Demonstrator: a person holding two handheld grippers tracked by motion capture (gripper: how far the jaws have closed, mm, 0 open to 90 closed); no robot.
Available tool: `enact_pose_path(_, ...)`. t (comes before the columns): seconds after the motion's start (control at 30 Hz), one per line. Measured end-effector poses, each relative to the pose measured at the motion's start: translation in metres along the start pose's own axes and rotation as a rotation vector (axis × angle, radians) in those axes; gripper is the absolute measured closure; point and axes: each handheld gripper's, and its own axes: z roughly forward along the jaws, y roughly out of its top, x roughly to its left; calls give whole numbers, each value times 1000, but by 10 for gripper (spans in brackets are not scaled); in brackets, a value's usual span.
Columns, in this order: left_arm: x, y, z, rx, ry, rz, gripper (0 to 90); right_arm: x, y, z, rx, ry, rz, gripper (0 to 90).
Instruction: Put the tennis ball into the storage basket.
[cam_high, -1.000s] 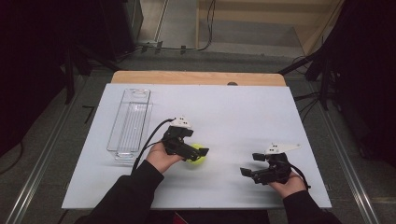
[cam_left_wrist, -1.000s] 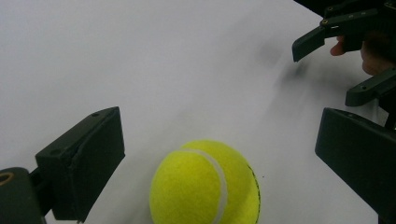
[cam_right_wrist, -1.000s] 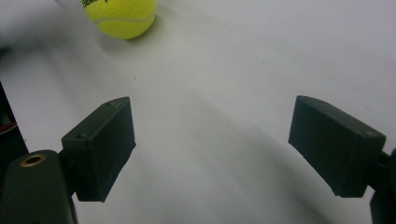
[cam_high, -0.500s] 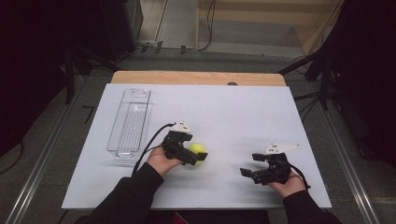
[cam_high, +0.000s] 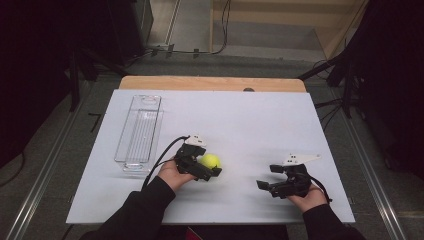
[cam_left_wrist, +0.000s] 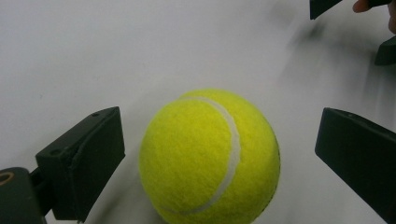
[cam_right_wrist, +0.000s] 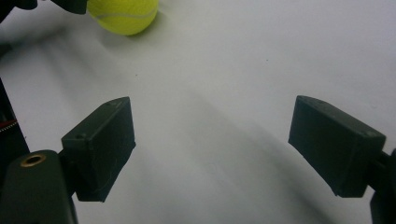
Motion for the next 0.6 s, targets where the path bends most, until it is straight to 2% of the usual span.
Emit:
enact_pose_path(0.4, 1, -7, 7, 35, 5, -2, 21, 0, 0, 0, 1, 1, -2, 126)
enact_pose_path(0.6, 0, -10, 11, 38, 5, -13, 21, 1, 0, 1, 3, 2, -1, 126)
